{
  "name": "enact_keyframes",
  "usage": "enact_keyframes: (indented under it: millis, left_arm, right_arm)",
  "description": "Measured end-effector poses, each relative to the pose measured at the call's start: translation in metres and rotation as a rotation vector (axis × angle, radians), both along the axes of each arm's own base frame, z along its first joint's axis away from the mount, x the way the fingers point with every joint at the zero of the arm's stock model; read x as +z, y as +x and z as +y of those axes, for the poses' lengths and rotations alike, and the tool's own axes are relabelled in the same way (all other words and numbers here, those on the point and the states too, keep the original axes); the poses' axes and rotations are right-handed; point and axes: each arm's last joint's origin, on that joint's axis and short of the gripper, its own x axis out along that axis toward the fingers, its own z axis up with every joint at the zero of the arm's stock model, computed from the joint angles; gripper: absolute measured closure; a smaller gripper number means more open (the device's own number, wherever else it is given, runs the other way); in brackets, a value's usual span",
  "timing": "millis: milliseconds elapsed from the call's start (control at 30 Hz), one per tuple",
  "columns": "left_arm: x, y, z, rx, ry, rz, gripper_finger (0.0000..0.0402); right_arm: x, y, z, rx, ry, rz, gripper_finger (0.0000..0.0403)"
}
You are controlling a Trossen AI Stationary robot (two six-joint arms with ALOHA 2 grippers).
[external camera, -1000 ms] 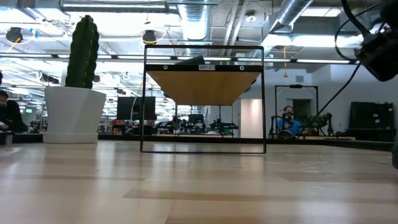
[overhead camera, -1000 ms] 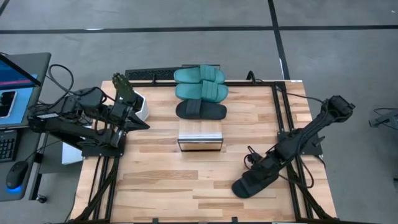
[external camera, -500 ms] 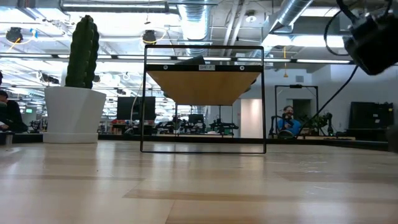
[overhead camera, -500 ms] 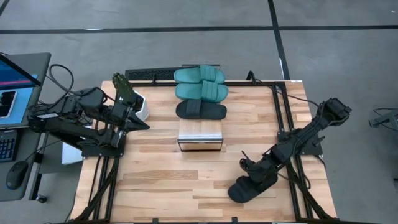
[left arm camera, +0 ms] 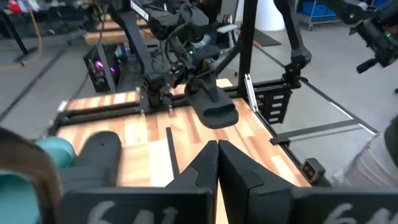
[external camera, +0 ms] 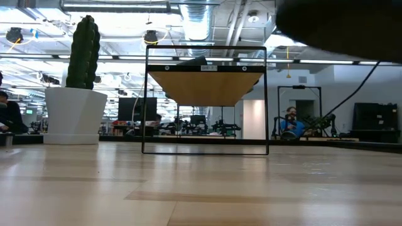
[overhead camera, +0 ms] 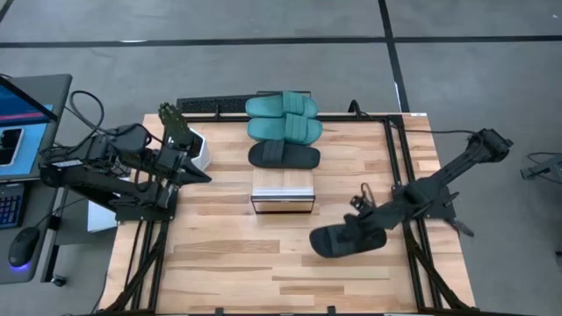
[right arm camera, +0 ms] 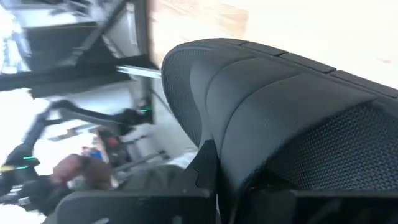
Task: Pick and place slides into the shelf
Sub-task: Put the black slipper on the shelf
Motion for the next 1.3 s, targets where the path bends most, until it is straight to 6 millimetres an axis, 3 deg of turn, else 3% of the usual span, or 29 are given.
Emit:
enact_keyframes:
  millis: [200, 333, 500, 933, 1100, 1300]
  left_arm:
    - [0.006, -0.010, 0.002, 0.068, 0.031, -0.060, 0.0401]
    - [0.006, -0.013, 0.005, 0.150, 0.048, -0.068, 0.0401]
    - [0.006, -0.019, 0.008, 0.259, 0.069, -0.067, 0.0401]
    - [0.000, -0.036, 0.012, 0.366, 0.106, -0.009, 0.0401]
    - [-0.001, -0.039, 0.012, 0.370, 0.111, 0.001, 0.0401]
    - [0.000, -0.045, 0.013, 0.376, 0.109, -0.015, 0.0402]
  right_arm:
    - [0.050, -0.005, -0.021, -0.023, 0.006, -0.015, 0.0401]
    - [0.080, -0.003, -0.046, -0.052, -0.056, 0.021, 0.0402]
    - [0.101, 0.014, -0.079, -0.080, -0.096, 0.029, 0.0402]
    - [0.124, 0.126, -0.141, 0.152, -0.021, -0.074, 0.0402]
    - [0.135, 0.156, -0.150, 0.193, 0.015, -0.114, 0.0403]
    - [0.125, 0.186, -0.154, 0.194, 0.047, -0.082, 0.0402]
